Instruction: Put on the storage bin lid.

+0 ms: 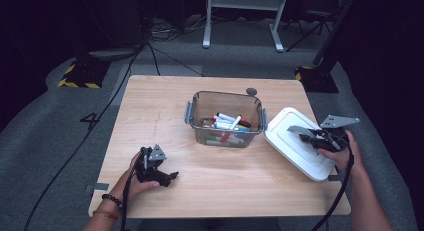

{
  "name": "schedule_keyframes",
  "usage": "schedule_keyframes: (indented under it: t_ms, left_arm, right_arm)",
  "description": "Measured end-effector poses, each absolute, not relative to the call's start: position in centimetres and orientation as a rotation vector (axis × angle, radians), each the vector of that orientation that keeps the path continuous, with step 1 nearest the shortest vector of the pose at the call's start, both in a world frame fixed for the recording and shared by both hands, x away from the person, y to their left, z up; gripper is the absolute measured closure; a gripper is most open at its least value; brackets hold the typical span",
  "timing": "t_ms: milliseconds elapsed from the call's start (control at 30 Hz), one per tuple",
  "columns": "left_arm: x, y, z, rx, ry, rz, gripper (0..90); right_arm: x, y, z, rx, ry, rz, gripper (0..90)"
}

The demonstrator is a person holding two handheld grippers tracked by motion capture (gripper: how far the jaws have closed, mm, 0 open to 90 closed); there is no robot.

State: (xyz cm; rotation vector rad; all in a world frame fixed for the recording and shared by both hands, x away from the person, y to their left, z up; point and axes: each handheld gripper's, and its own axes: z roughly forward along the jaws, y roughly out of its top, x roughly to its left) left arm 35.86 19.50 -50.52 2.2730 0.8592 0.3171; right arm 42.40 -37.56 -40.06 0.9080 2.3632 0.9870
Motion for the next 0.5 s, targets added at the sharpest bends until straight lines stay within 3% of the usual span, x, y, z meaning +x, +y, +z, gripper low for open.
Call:
schedule_keyframes:
  t_ms: [333, 500]
  left_arm:
    - [35.8, 19.5, -50.5, 2.268, 0.867, 0.313, 4.4]
    - [35.8, 19.5, -50.5, 2.268, 0.867, 0.312, 4.3]
  right_arm:
    - [43.5, -39.2, -36.2, 0.926, 2.314, 0.937, 67.7]
    - [44.2, -37.3, -34.3, 0.841, 2.319, 0.979, 67.7]
